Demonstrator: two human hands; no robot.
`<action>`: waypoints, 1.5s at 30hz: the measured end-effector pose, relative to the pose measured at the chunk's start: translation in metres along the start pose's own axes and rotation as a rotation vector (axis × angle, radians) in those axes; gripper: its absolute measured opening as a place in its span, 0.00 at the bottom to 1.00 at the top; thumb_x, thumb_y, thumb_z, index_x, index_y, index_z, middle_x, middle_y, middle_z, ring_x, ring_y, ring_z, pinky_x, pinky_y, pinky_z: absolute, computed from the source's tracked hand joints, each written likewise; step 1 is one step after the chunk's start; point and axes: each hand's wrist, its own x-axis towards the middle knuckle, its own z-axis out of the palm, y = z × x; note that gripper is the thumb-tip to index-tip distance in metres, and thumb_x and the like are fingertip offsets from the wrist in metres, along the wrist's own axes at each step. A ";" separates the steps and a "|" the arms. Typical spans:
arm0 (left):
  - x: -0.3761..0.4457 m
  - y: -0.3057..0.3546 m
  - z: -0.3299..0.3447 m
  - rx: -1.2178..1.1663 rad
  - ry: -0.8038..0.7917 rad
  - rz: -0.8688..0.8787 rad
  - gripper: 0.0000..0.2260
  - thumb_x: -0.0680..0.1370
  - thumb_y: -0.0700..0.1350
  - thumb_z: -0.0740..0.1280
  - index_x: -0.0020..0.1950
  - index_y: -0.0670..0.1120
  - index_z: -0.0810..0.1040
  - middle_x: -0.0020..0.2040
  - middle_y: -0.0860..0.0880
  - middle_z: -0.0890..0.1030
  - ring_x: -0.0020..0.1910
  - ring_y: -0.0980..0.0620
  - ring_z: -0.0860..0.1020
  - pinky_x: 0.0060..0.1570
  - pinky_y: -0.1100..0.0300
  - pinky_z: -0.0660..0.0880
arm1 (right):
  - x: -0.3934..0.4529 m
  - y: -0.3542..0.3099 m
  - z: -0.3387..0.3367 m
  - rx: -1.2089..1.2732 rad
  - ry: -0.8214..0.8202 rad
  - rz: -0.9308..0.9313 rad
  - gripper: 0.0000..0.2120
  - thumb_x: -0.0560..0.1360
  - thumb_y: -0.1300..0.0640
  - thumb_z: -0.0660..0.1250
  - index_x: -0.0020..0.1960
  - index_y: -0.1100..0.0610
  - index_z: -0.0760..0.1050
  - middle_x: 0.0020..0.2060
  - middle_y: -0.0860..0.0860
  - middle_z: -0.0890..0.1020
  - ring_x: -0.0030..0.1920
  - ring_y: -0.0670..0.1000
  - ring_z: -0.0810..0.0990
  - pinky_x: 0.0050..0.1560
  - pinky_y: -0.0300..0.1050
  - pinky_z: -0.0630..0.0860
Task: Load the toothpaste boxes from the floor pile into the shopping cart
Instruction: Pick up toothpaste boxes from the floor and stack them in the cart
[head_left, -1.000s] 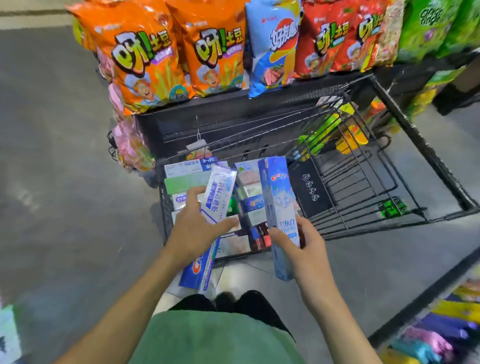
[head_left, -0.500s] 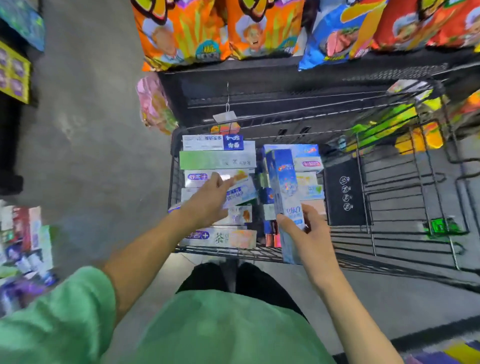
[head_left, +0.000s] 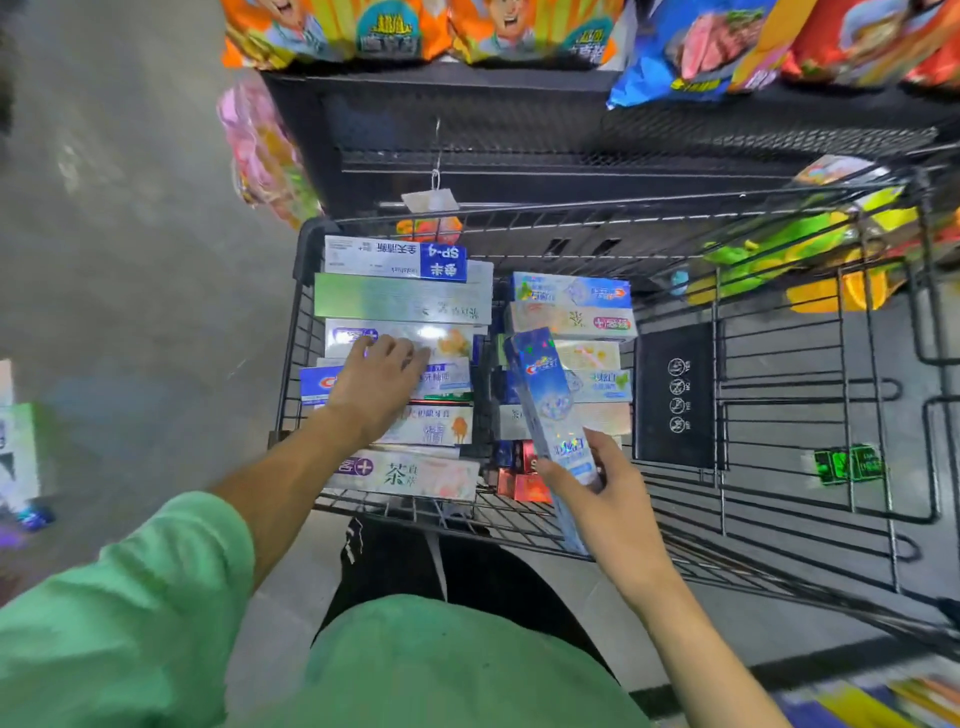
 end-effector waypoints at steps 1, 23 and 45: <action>-0.002 0.000 0.002 -0.007 0.007 -0.015 0.36 0.76 0.48 0.73 0.79 0.48 0.59 0.70 0.44 0.71 0.67 0.40 0.71 0.68 0.44 0.66 | 0.003 0.001 0.001 -0.030 -0.013 -0.014 0.13 0.76 0.61 0.73 0.56 0.48 0.77 0.43 0.45 0.87 0.40 0.42 0.83 0.41 0.32 0.76; -0.068 -0.037 0.042 -0.359 0.215 -0.409 0.26 0.70 0.44 0.78 0.65 0.41 0.76 0.58 0.38 0.78 0.56 0.36 0.75 0.53 0.44 0.72 | 0.066 0.052 0.050 -1.011 -0.307 -0.392 0.26 0.79 0.44 0.67 0.74 0.50 0.68 0.64 0.51 0.77 0.63 0.55 0.75 0.53 0.47 0.71; -0.163 -0.005 0.057 -0.492 0.193 -0.667 0.25 0.82 0.56 0.60 0.74 0.43 0.69 0.71 0.44 0.73 0.67 0.42 0.71 0.66 0.44 0.67 | 0.135 0.043 0.160 -1.454 -0.337 -0.844 0.20 0.73 0.52 0.73 0.61 0.59 0.75 0.54 0.60 0.78 0.54 0.63 0.76 0.56 0.58 0.73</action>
